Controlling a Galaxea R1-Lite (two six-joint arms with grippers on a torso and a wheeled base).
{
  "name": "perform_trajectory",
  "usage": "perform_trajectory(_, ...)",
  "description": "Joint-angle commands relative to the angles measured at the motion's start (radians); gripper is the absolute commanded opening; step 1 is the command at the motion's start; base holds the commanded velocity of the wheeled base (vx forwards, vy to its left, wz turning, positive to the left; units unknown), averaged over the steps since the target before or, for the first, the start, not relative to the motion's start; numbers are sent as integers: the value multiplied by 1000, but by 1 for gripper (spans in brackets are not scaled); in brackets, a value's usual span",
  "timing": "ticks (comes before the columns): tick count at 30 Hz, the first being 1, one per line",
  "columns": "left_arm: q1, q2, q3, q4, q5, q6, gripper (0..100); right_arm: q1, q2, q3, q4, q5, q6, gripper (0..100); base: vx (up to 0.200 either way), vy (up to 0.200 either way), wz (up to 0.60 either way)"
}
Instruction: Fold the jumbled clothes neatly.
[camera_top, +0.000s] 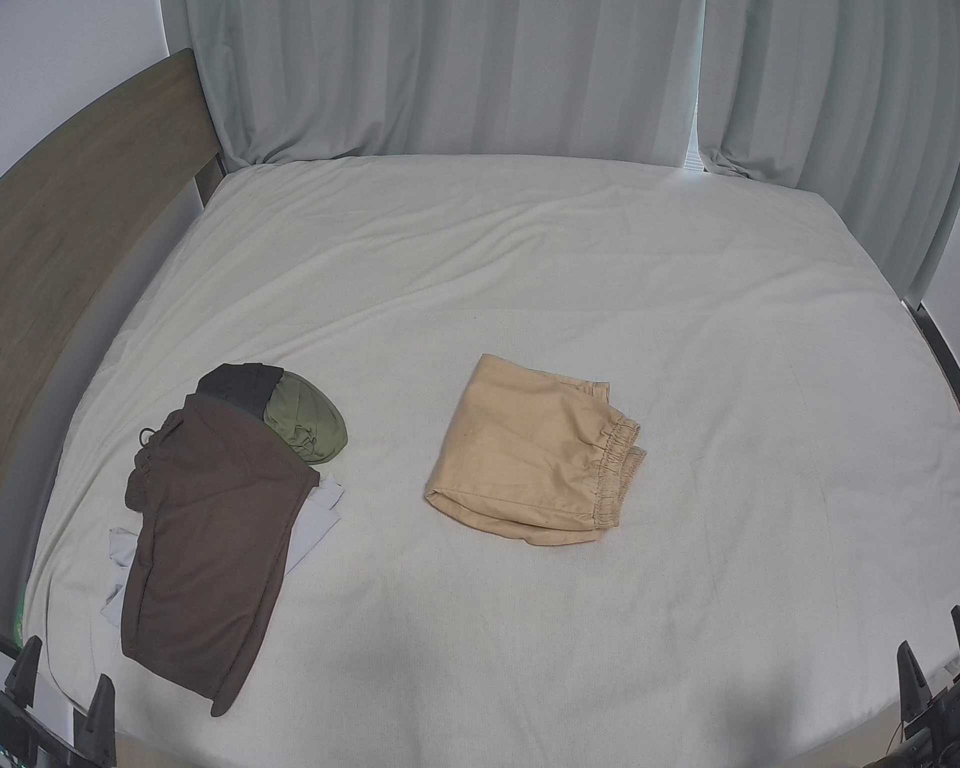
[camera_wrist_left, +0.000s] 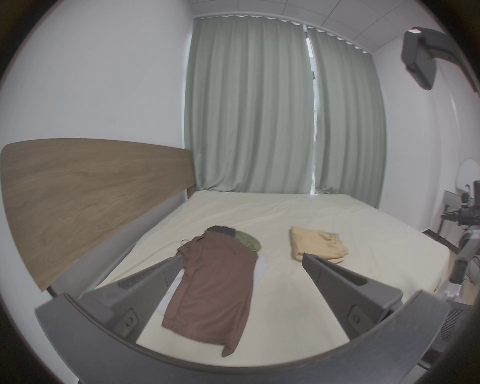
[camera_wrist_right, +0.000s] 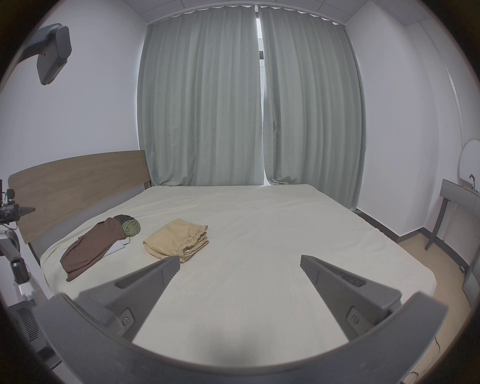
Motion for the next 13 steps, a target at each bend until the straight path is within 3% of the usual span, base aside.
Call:
perform_trajectory(1, 3, -12, 16, 58, 36, 11, 100, 3, -11, 16, 1, 17, -10, 100, 0, 0, 0)
perform_trajectory(13, -2, -14, 18, 44, 24, 16, 100, 2, -11, 16, 1, 22, -3, 100, 0, 0, 0)
